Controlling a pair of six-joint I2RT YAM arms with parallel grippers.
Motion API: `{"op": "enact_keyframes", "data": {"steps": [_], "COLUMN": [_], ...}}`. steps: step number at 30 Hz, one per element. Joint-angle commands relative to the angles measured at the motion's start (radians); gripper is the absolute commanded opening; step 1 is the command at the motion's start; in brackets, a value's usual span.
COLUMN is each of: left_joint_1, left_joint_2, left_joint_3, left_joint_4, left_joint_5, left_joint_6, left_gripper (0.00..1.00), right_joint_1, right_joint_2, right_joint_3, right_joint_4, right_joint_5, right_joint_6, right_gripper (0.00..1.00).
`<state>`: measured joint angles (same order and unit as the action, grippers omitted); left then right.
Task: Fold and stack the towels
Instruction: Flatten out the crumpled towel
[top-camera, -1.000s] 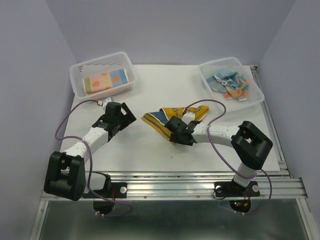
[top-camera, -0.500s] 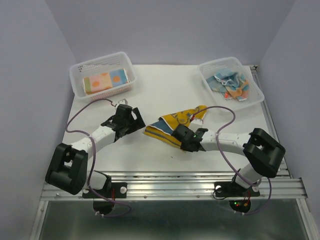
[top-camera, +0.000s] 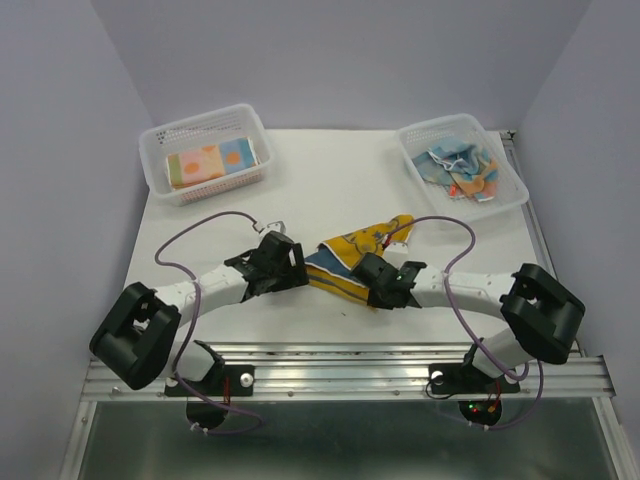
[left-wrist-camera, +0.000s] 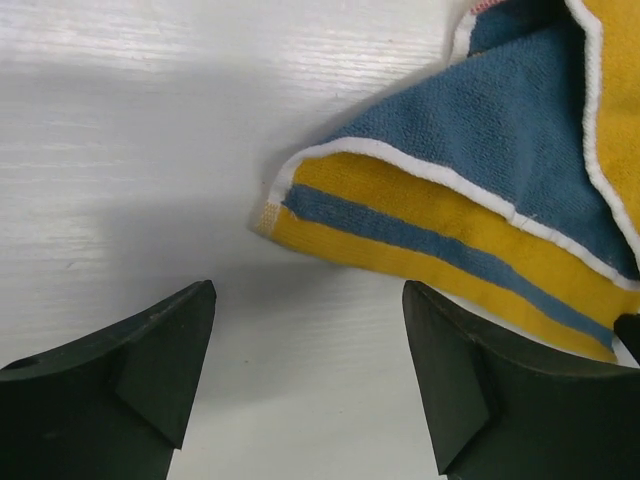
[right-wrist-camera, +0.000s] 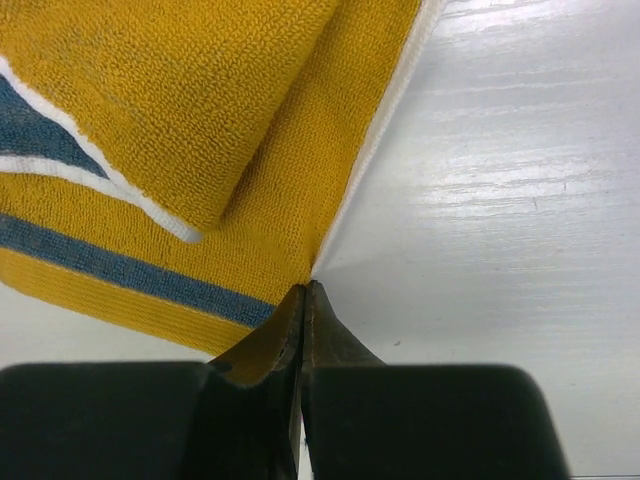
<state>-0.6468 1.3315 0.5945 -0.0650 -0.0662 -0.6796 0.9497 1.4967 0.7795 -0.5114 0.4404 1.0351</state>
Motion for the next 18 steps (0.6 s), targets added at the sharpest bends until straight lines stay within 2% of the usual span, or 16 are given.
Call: {"op": "enact_keyframes", "data": {"steps": [1,6,8,11,17,18], "left_joint_1": [0.001,0.001,-0.020,-0.085,-0.146,-0.155], "left_joint_2": [0.043,0.124,0.161,0.208,0.351,0.368], "left_joint_3": [0.031,0.082,0.106,0.126,0.191,0.200], "left_joint_4": [-0.090,-0.125,-0.139,-0.151,-0.229,-0.240], "left_joint_5": [-0.109,-0.148,-0.156,-0.170,-0.219,-0.222], "left_joint_6": [-0.035,-0.041,-0.032,-0.041,-0.083,-0.099], "left_gripper": [0.86,0.79,0.74,0.74,0.47,0.34], "right_joint_1": [-0.002,-0.003,-0.006,-0.012,-0.023,-0.025], "right_joint_2": [-0.033,-0.062,-0.076,-0.099,-0.138,-0.145], "right_joint_3": [-0.022,-0.025,-0.032,-0.049,-0.069,-0.071], "right_joint_4": [0.008,-0.019,-0.030,-0.009,0.013,0.008], "right_joint_5": [-0.037,-0.023,-0.020,-0.029,-0.046,-0.046], "right_joint_6": [-0.029,-0.030,-0.030,-0.038,-0.058,-0.061], "right_gripper": [0.01,0.01,0.01,0.01,0.01,0.01]}}
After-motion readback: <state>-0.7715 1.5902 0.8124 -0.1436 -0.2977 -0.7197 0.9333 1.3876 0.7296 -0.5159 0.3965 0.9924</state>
